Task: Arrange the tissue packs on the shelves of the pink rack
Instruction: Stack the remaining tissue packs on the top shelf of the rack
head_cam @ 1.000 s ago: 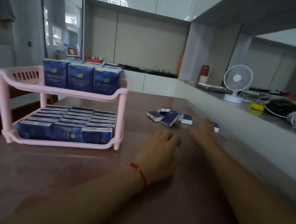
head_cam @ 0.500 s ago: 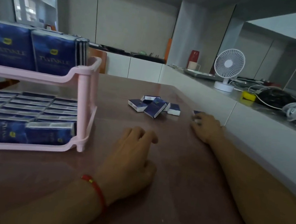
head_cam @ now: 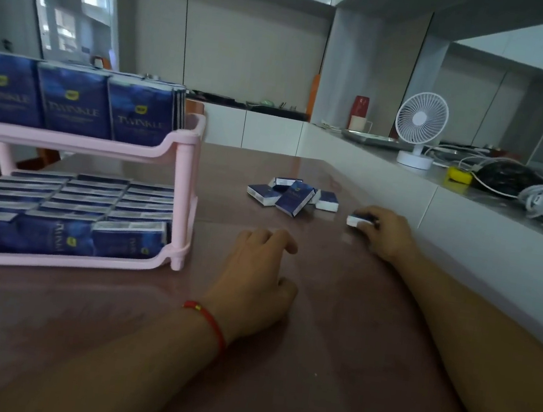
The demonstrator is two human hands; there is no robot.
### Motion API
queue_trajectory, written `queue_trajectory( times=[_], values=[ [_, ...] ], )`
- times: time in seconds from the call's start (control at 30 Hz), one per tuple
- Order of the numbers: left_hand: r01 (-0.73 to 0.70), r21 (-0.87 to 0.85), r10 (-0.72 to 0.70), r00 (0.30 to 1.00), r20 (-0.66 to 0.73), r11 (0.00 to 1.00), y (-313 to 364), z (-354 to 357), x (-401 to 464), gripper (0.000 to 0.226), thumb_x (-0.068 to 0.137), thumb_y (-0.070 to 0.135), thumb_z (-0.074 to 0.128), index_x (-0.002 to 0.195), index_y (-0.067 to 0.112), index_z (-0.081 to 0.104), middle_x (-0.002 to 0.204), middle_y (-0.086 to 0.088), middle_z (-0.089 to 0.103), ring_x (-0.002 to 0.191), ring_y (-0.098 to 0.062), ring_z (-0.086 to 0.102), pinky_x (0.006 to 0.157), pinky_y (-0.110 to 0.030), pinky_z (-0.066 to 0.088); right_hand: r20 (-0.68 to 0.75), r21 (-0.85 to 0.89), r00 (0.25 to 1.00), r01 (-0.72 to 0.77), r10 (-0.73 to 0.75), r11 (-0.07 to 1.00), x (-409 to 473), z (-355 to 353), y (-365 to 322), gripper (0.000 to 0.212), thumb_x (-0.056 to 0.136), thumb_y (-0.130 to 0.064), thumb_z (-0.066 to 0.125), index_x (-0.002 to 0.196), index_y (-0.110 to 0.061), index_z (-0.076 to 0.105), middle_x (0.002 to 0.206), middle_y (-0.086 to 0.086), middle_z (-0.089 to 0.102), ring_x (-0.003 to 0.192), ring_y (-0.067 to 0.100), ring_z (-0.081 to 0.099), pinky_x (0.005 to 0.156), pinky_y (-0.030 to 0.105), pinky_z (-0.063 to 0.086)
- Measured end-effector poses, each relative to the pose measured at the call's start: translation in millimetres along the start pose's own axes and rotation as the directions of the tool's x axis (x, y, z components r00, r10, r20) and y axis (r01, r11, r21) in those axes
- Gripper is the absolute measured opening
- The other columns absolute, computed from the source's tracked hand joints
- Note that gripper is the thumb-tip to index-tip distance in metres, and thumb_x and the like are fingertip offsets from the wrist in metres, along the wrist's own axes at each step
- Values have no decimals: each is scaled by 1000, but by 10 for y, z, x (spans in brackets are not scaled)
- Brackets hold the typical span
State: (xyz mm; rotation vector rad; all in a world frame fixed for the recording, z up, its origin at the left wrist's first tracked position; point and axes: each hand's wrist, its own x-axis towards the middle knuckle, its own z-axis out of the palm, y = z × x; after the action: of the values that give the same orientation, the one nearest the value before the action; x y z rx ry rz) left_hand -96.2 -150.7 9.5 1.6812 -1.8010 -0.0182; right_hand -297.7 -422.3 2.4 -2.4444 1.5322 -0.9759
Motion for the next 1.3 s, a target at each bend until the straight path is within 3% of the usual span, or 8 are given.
queue_trajectory(
  times=[0.17, 0.4, 0.53, 0.63, 0.8, 0.93, 1.03, 1.3],
  values=[
    [50, -128, -60, 995, -74, 990, -77, 37, 25, 40, 85, 19, 65, 124, 23, 56, 118, 4, 58, 113, -14, 51, 88, -18, 36, 128, 662, 988, -147, 82, 735, -159, -349, -528, 27, 102, -24, 53, 84, -10, 69, 74, 11, 62, 62, 21, 53, 55, 32, 45],
    [194, -529, -245, 969, -26, 826, -103, 17, 66, 52, 90, 30, 68, 136, 24, 46, 108, 4, 67, 93, -16, 68, 84, -44, 59, 591, 714, 731, -279, -340, 642, -458, -387, -1299, 27, 95, -35, 61, 102, -9, 67, 95, 15, 66, 80, 25, 60, 69, 35, 47],
    [280, -628, -333, 942, 34, 727, -166, 21, 90, 32, 87, 2, 62, 110, 24, 55, 94, -7, 71, 78, -25, 72, 78, -53, 59, 95, 592, 986, 56, -139, 804, -463, 14, -1393, 33, 99, -29, 58, 69, -18, 65, 65, -1, 63, 50, 3, 54, 55, 26, 42],
    [333, -681, -399, 915, 66, 652, -163, 16, 97, 25, 86, -1, 59, 100, 19, 54, 88, -10, 71, 73, -27, 71, 77, -54, 59, -202, 418, 979, 95, -9, 904, -307, 294, -1212, 24, 98, -24, 55, 78, -16, 65, 76, 1, 66, 67, 6, 60, 65, 32, 47],
    [315, -748, -452, 892, 22, 584, -166, 25, 103, 32, 87, 8, 56, 112, 25, 49, 87, -9, 69, 69, -26, 70, 75, -54, 60, -21, 145, 1000, -3, 6, 989, -24, 538, -1070, 67, 95, -44, 59, 152, -22, 30, 150, 16, 34, 134, 33, 41, 107, 50, 41],
    [318, -755, -464, 885, 21, 573, -200, 48, 133, 28, 71, 25, 50, 96, 36, 53, 83, -5, 73, 69, -25, 71, 73, -54, 60, 73, -152, 997, 38, -27, 988, 167, 732, -1021, 78, 91, -64, 42, 155, -23, 25, 162, 12, 26, 146, 38, 26, 117, 55, 22],
    [328, -751, -469, 883, 28, 573, -209, 68, 143, 25, 70, 25, 50, 92, 36, 56, 80, -4, 72, 69, -26, 69, 72, -56, 60, -8, -95, 999, 36, -37, 995, 196, 745, -1021, 68, 79, -66, 42, 128, -20, 54, 132, 8, 59, 121, 31, 53, 104, 53, 40],
    [320, -747, -467, 884, 14, 583, -211, 28, 77, 29, 80, 21, 52, 105, 33, 58, 84, -2, 72, 71, -24, 72, 76, -54, 60, -103, 538, 995, 50, 6, 842, -134, 422, -1148, 29, 82, -15, 74, 103, -19, 54, 98, 4, 61, 89, 24, 63, 78, 46, 59]
  ],
)
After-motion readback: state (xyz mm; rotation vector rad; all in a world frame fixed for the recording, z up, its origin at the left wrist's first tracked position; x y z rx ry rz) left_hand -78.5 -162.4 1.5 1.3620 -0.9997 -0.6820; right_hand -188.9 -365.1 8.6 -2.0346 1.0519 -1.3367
